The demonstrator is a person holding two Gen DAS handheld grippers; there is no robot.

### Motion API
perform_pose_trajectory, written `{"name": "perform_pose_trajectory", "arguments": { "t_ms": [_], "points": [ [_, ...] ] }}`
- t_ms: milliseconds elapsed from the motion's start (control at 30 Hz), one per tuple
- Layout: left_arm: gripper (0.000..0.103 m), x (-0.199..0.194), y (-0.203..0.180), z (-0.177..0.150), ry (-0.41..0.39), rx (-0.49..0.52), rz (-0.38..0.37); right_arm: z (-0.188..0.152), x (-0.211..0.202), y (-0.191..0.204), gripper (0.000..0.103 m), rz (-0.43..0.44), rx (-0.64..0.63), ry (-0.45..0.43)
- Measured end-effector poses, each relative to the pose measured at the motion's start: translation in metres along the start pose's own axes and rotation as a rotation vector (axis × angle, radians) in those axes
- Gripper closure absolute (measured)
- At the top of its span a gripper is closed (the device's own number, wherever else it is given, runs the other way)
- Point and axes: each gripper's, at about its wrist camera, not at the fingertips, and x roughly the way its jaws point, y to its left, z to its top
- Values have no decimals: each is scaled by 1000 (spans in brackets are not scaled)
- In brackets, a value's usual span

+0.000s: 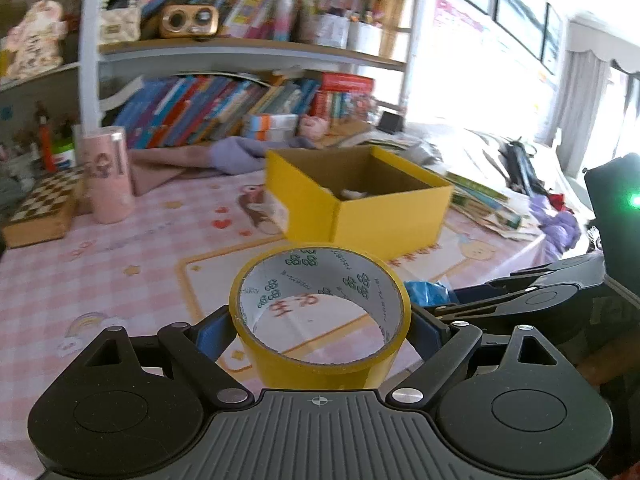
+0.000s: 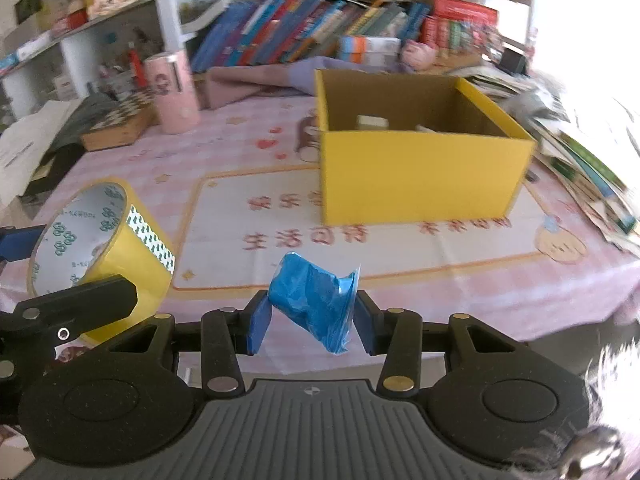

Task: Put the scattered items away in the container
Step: 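Carry the yellow tape roll and blue bag with both tools toward the yellow box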

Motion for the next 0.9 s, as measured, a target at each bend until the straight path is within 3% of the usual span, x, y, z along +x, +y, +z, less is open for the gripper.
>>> {"name": "perform_pose_trajectory", "arguments": {
  "t_ms": [400, 900],
  "points": [
    [12, 25, -32, 11, 17, 69, -109, -8, -12, -38, 61, -87, 85, 2],
    [12, 54, -55, 28, 18, 106, -170, 2, -11, -70, 61, -134, 120, 1]
  ]
}}
